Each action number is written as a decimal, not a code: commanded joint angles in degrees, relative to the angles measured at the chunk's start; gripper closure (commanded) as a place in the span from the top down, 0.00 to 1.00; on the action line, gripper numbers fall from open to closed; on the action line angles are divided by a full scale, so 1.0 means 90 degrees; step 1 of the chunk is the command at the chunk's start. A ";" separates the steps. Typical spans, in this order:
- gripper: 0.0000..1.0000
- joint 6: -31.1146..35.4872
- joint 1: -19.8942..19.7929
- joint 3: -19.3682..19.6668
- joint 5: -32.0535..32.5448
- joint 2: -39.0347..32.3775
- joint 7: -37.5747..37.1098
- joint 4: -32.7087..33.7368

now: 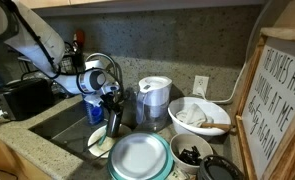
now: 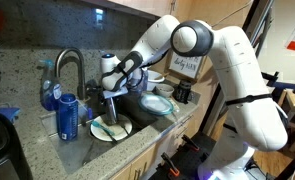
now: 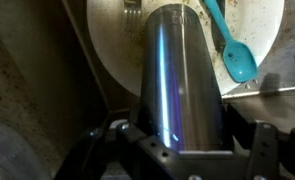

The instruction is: Take the object in the sink and put it in the bowl on the counter

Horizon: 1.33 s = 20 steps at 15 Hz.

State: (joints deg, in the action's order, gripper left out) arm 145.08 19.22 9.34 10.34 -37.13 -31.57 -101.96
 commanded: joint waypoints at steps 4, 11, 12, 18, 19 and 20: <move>0.61 -0.0488 0.0156 -0.0086 0.0120 0.0512 -0.0055 -0.0120; 0.61 -0.1358 0.0377 -0.0242 0.0195 0.0898 -0.0588 -0.0091; 0.61 -0.1462 0.0407 -0.0265 0.0214 0.0975 -0.0714 -0.0119; 0.61 -0.2016 0.0436 -0.0522 0.0446 0.1450 -0.1548 -0.0322; 0.61 -0.2095 0.0418 -0.0569 0.0477 0.1530 -0.1673 -0.0362; 0.61 -0.2154 0.0404 -0.0612 0.0509 0.1599 -0.1777 -0.0402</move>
State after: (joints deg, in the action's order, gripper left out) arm 128.15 23.26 5.09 13.04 -27.35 -43.80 -102.37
